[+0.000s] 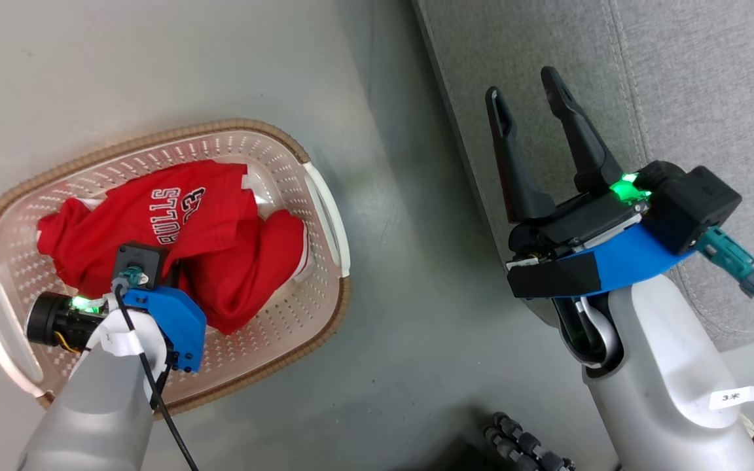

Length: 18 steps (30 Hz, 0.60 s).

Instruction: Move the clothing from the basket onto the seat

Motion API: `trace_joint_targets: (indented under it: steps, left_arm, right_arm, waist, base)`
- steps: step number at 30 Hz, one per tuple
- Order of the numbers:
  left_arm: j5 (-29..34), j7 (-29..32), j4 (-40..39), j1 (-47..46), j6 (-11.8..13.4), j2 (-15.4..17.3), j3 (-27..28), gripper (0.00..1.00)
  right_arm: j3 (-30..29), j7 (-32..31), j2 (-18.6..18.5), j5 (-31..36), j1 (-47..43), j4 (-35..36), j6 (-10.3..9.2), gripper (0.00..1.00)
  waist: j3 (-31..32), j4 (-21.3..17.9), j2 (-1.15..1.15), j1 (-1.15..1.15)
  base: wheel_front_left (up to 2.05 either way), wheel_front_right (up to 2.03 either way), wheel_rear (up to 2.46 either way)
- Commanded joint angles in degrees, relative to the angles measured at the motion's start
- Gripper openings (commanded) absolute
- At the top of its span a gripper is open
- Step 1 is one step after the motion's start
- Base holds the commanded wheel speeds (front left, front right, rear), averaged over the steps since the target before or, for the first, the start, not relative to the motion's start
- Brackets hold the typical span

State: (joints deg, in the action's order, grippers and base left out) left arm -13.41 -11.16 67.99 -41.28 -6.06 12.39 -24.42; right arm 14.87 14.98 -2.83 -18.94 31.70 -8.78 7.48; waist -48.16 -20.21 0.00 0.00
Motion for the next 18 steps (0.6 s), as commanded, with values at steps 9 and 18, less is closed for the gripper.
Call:
trace_joint_targets:
  steps: [9,18]
  left_arm:
    - [-1.99,-3.22,1.05,3.46,-0.89,-2.99,-0.74,0.00]
    - [-4.26,-4.10,-1.89,8.63,-1.44,-6.29,-2.58,0.00]
  right_arm:
    - [0.55,0.29,-0.13,2.21,-2.15,-4.21,0.03,1.00]
    - [0.55,0.27,-0.17,4.98,-6.88,-10.50,0.03,1.00]
  waist:
    - [11.84,3.36,0.00,0.00]
    - [26.78,8.06,0.00,0.00]
  base:
    - [0.00,0.00,0.00]
    - [0.00,0.00,0.00]
